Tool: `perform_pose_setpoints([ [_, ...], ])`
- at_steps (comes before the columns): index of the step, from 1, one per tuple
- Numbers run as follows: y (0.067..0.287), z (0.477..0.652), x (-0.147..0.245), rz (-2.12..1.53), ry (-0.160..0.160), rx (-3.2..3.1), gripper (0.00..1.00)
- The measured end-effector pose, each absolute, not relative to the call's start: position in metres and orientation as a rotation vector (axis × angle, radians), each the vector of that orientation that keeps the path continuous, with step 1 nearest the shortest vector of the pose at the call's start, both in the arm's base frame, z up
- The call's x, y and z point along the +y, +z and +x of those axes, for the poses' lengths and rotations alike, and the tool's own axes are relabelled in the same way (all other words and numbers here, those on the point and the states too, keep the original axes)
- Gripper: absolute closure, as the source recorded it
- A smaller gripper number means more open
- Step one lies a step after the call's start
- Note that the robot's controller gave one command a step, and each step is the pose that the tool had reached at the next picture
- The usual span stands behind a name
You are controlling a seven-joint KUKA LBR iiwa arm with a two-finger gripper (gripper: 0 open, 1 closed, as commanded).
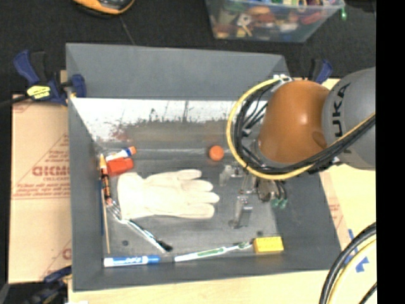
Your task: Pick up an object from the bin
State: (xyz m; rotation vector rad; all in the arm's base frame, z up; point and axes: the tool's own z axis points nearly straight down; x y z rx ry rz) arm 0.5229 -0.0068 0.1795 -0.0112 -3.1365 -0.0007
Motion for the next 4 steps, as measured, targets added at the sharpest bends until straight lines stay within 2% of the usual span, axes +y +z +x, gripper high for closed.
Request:
perform_pose_setpoints([
  [1,0.184,0.525,-0.007,-0.011,0.000,-3.145,0.00],
  [2,0.070,0.554,0.074,-0.069,-0.004,-3.146,0.00],
  [3,0.127,0.555,0.052,-0.120,0.001,-3.151,0.00],
  [4,0.100,0.552,0.074,-0.044,-0.004,-3.138,0.00],
])
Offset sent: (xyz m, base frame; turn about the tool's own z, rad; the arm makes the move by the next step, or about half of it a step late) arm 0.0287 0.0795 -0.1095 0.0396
